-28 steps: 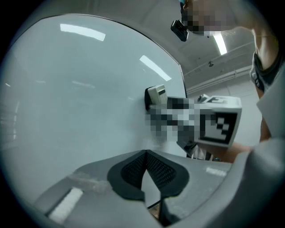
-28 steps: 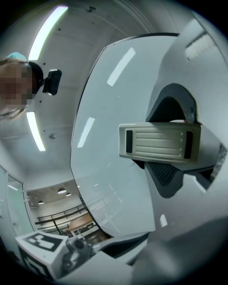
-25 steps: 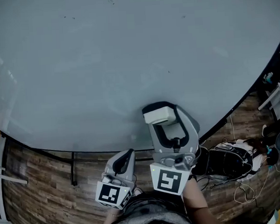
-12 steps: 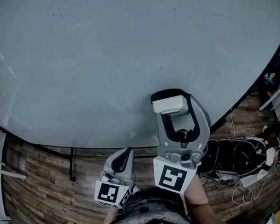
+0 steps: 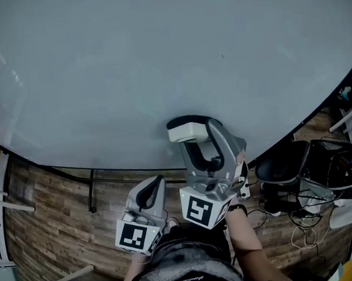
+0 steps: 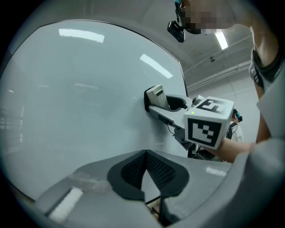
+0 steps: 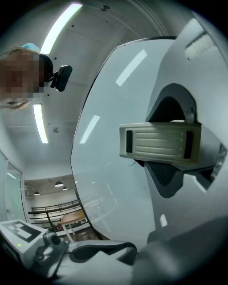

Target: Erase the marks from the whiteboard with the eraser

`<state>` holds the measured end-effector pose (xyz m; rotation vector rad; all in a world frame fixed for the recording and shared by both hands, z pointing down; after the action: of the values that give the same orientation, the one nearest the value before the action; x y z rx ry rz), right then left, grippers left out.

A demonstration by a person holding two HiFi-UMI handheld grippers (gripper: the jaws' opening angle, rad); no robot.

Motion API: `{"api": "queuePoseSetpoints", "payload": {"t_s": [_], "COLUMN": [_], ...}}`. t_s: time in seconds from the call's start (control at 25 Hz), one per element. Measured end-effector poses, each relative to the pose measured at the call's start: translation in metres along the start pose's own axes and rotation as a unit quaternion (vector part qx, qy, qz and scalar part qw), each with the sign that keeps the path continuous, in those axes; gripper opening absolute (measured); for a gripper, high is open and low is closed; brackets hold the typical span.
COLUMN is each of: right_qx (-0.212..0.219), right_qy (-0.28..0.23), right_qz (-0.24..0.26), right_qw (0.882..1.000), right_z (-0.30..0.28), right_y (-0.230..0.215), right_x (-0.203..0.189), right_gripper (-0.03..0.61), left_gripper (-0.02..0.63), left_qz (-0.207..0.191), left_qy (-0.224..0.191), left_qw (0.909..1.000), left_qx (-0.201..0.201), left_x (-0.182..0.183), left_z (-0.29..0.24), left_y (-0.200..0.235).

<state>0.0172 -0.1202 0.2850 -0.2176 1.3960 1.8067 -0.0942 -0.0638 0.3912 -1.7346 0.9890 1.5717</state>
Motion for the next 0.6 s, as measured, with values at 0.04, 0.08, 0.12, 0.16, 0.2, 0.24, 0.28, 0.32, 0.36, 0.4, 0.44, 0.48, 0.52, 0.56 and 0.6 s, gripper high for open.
{"api": "queuePoseSetpoints", "payload": {"t_s": [0.04, 0.08, 0.12, 0.16, 0.2, 0.24, 0.28, 0.32, 0.36, 0.4, 0.44, 0.48, 0.52, 0.56, 0.6], "right_qx": [0.012, 0.022, 0.029, 0.032, 0.033, 0.033, 0.033, 0.032, 0.032, 0.033, 0.031, 0.025, 0.013, -0.004, -0.023], "right_qy": [0.003, 0.006, 0.011, 0.015, 0.018, 0.021, 0.022, 0.022, 0.024, 0.026, 0.029, 0.031, 0.032, 0.034, 0.034], "right_qz": [0.004, 0.007, 0.008, 0.005, 0.001, -0.004, -0.009, -0.013, -0.015, -0.016, -0.018, -0.023, -0.030, -0.036, -0.036], "right_qw": [1.000, 1.000, 0.999, 0.999, 0.999, 0.999, 0.999, 0.999, 0.999, 0.999, 0.999, 0.999, 0.999, 0.999, 0.999], "right_z": [0.000, 0.000, 0.000, 0.001, 0.001, 0.001, 0.001, 0.000, 0.000, 0.000, 0.000, 0.000, 0.000, 0.000, 0.000], "right_y": [0.009, 0.016, 0.021, 0.023, 0.024, 0.024, 0.025, 0.027, 0.029, 0.030, 0.029, 0.025, 0.018, 0.009, -0.001], "right_x": [-0.002, -0.006, -0.011, -0.015, -0.016, -0.014, -0.009, -0.004, 0.001, 0.003, 0.003, 0.001, -0.001, -0.001, 0.004], "right_gripper": [0.262, 0.262, 0.262, 0.262, 0.262, 0.262, 0.262, 0.262, 0.262, 0.264, 0.264, 0.264, 0.264, 0.263, 0.262], "left_gripper": [-0.002, -0.002, -0.002, -0.002, -0.002, -0.002, -0.002, -0.002, -0.002, -0.002, -0.002, -0.002, -0.002, -0.002, -0.002], "left_qz": [0.003, 0.008, 0.011, 0.013, 0.013, 0.013, 0.012, 0.012, 0.011, 0.010, 0.009, 0.009, 0.010, 0.010, 0.010], "left_qy": [0.001, 0.001, 0.000, 0.001, 0.002, 0.002, 0.001, 0.000, 0.000, 0.000, 0.001, 0.002, 0.004, 0.004, 0.004], "left_qw": [1.0000, 1.0000, 0.9999, 0.9998, 0.9998, 0.9997, 0.9997, 0.9996, 0.9995, 0.9994, 0.9993, 0.9991, 0.9989, 0.9986, 0.9984], "left_qx": [-0.003, -0.006, -0.010, -0.013, -0.016, -0.019, -0.023, -0.027, -0.030, -0.034, -0.038, -0.042, -0.047, -0.051, -0.056], "left_x": [-0.003, -0.005, -0.008, -0.010, -0.012, -0.013, -0.014, -0.015, -0.015, -0.016, -0.018, -0.019, -0.020, -0.021, -0.022], "left_z": [0.001, 0.001, 0.000, 0.000, 0.001, 0.005, 0.011, 0.018, 0.024, 0.027, 0.028, 0.026, 0.024, 0.022, 0.024], "left_y": [0.003, 0.005, 0.007, 0.008, 0.011, 0.014, 0.019, 0.024, 0.029, 0.033, 0.035, 0.035, 0.034, 0.033, 0.032]}}
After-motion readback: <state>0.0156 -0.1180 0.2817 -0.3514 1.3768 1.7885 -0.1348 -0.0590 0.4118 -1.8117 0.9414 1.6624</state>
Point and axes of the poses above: the fingertips, and each gripper's own axes: z backward along the fingers, y to its left, x out of its top, the point moved 5 cm from there along z, backward along the fingers, and after that the axes turned 1 degree about y, right-handed, at the moved point
